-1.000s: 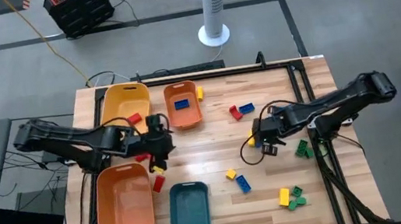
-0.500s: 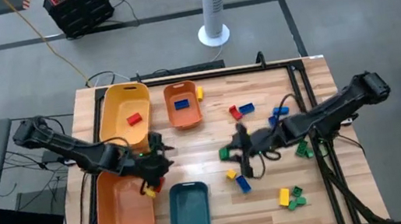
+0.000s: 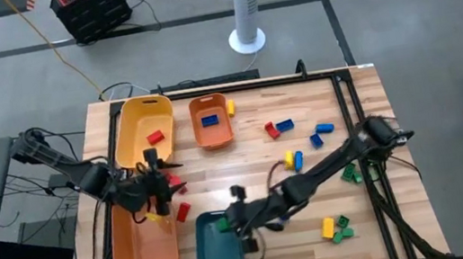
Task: Sort blocks
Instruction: Put the green game piece into the blue bin, then put the blue game piece into the top orange bin
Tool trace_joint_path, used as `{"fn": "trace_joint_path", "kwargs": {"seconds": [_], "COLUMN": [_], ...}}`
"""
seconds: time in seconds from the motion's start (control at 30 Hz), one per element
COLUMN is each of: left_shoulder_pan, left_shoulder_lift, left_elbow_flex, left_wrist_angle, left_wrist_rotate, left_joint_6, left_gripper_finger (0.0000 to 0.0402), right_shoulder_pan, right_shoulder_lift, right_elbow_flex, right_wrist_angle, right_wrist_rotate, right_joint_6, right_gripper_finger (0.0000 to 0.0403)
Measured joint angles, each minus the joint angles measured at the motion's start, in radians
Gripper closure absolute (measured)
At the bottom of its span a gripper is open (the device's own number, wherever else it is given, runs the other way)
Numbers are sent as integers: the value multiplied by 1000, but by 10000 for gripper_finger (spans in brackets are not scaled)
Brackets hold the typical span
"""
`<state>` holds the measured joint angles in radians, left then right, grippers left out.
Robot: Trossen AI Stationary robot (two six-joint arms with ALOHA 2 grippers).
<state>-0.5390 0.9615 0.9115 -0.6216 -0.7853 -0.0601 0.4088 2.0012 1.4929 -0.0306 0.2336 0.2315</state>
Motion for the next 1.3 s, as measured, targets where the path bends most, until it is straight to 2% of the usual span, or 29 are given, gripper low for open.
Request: {"fn": "trace_joint_path", "kwargs": {"seconds": [0.3,0.6,0.73,1.0,1.17,1.23,1.3], "left_shoulder_pan": [4,-24,-24,-26,-27,-27,-27], "left_shoulder_lift": [-1,-1,-1,-16,-22,-27,-31], "left_elbow_flex": [0,0,0,0,0,0,0], "left_wrist_angle": [-1,3,1,-29,-45,-47,-50], "left_wrist_rotate": [12,21,44,81,85,99,104], "left_joint_6": [24,14,31,58,76,92,85], "left_gripper_finger": [171,171,171,171,171,171,171], "right_shoulder_pan": [24,28,27,21,21,26,44], "right_shoulder_lift": [304,488,545,540,491,445,393], "right_elbow_flex": [410,707,762,771,771,771,771], "right_wrist_angle": [-268,-495,-557,-605,-649,-754,-892], "right_wrist_rotate": [-3,-2,-3,-8,-3,28,109], "right_joint_6": [81,157,179,243,233,242,288], "right_gripper_finger": [264,264,256,170,151,150,149]}}
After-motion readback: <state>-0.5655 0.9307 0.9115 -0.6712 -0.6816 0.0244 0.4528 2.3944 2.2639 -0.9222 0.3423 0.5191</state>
